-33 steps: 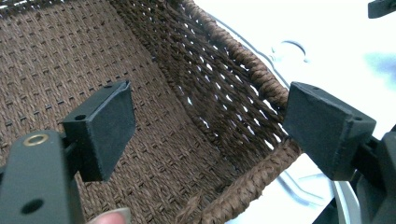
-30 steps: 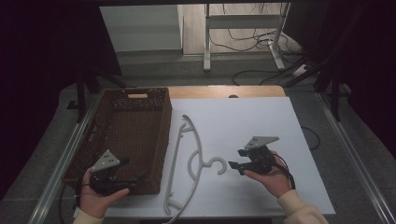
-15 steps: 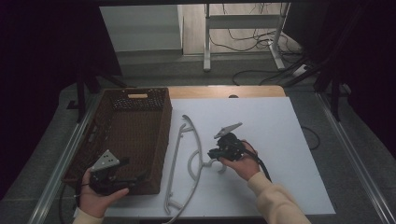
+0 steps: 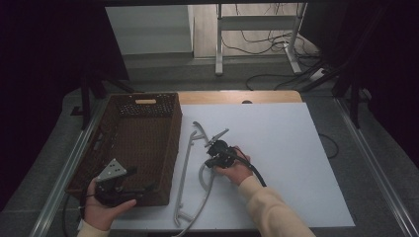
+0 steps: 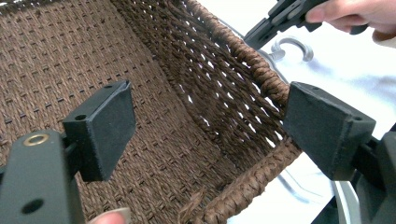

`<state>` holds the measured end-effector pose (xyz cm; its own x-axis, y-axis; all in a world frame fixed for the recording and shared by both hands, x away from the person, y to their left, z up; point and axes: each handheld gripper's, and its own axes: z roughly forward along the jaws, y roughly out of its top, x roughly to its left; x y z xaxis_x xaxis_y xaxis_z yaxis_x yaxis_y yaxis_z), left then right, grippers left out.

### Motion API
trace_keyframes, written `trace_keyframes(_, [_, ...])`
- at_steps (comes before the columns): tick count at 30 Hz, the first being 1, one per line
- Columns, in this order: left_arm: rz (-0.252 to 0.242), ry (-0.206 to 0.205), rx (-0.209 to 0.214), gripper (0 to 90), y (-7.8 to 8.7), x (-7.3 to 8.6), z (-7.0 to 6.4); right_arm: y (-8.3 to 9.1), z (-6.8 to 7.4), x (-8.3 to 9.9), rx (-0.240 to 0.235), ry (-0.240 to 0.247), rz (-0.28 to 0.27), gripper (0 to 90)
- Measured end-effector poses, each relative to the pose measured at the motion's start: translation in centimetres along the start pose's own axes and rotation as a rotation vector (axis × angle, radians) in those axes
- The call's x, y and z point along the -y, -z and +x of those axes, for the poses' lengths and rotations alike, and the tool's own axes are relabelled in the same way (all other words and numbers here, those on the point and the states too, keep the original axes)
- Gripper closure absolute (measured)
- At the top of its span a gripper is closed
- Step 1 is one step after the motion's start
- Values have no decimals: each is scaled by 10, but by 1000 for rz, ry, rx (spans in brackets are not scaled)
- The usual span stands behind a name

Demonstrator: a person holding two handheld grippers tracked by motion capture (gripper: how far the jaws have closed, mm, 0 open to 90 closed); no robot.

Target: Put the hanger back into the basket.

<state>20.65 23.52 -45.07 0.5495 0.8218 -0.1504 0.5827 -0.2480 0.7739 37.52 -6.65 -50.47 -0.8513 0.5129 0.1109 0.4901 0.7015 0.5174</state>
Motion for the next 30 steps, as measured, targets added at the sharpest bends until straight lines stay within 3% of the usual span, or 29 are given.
trace_keyframes(4, [0, 1, 0, 171, 0, 0, 0, -8, 1, -1, 54, 16, 25, 897])
trace_keyframes(6, [0, 0, 0, 171, 0, 0, 0, -8, 1, -1, 55, 10, 20, 897])
trace_keyframes(15, [2, -2, -1, 171, 0, 0, -1, 5, -7, 8, 162, -26, 50, 898])
trace_keyframes(24, [1, -8, 0, 172, 0, -1, -5, 30, -21, 40, 227, -124, 51, 898])
trace_keyframes(30, [-3, -10, -1, 172, 0, -2, -5, 46, -24, 62, 243, -184, 56, 898])
